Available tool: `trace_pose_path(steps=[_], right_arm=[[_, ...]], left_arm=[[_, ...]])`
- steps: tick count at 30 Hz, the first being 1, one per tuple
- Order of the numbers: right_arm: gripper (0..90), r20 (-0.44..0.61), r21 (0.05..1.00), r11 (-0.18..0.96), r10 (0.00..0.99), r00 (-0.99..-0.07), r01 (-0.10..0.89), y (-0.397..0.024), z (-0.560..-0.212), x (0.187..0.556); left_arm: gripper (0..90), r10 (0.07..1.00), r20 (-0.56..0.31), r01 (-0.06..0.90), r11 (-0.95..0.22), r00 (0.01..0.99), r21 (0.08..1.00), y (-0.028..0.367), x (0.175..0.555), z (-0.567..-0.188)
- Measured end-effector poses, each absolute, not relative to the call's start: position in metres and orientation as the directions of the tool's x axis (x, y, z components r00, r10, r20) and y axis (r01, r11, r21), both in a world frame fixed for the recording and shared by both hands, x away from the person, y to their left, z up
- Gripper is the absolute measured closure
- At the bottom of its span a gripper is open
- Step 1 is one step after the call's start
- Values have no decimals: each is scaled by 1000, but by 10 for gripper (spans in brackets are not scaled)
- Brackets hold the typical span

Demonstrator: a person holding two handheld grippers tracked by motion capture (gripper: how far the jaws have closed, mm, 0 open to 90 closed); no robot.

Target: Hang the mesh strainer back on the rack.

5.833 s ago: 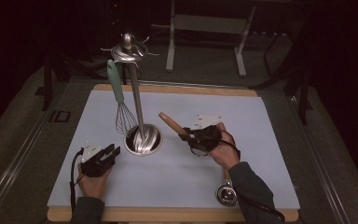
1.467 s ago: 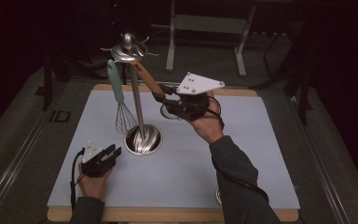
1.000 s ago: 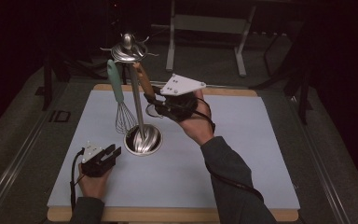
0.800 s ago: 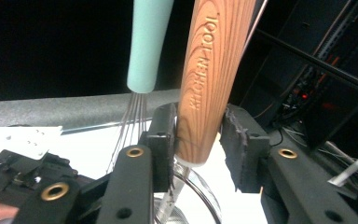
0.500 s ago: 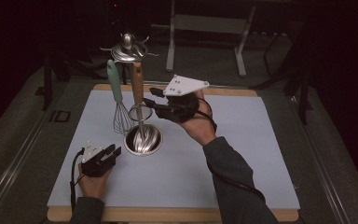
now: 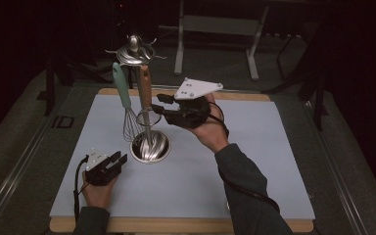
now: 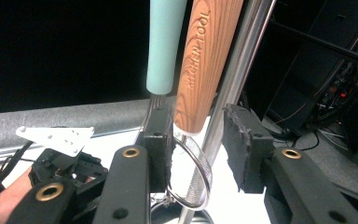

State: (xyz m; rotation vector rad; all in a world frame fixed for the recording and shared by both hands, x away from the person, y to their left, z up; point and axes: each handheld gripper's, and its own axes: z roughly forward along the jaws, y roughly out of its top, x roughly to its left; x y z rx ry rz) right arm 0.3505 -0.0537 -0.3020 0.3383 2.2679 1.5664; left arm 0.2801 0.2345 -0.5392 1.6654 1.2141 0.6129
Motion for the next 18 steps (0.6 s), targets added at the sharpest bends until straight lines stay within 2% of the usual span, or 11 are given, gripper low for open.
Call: trace_pose_path(steps=[18], right_arm=[[624,-125,939,344,395,-910,21,-77,-303,350]], left_arm=[[670,917,-130,439,-54,378,897,235,280,-539]])
